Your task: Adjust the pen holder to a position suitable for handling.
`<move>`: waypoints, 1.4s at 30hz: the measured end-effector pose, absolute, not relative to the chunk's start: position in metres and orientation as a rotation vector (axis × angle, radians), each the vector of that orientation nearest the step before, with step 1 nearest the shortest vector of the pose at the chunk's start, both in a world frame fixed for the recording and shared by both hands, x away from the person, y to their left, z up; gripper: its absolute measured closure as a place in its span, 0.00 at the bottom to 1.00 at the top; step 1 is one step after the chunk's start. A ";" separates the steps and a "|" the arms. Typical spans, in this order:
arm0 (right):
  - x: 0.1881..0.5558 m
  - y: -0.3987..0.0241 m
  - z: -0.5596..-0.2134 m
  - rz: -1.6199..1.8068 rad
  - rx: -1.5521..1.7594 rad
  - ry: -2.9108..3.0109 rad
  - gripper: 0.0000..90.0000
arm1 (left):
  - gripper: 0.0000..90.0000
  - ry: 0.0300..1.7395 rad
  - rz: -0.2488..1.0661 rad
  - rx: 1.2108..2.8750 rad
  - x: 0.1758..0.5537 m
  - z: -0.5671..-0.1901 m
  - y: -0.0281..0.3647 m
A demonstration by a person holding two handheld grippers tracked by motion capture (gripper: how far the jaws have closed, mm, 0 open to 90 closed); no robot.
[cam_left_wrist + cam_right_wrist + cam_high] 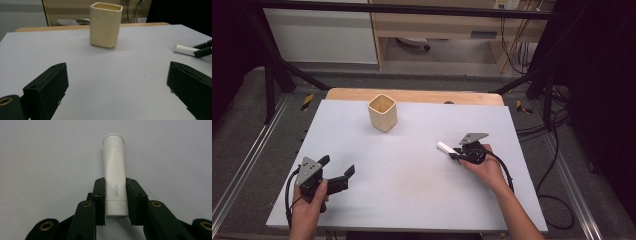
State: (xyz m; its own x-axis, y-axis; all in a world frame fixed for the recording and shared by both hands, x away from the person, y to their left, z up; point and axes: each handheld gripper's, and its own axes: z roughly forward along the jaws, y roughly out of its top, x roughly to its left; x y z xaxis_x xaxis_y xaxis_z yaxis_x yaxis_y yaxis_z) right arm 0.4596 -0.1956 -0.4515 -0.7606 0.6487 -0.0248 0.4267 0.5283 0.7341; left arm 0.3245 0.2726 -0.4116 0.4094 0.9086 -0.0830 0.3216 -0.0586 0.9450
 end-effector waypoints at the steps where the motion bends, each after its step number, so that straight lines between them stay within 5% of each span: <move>1: 0.460 -0.196 -0.452 1.069 0.897 2.476 0.79 | 0.04 1.108 0.694 1.612 0.325 -0.412 0.272; 21: 0.431 -0.171 -0.432 1.076 0.804 2.527 0.79 | 0.06 0.952 0.741 1.759 0.320 -0.412 0.237; 42: 0.404 -0.150 -0.423 1.119 0.800 2.569 0.79 | 0.09 0.664 0.810 1.908 0.346 -0.401 0.144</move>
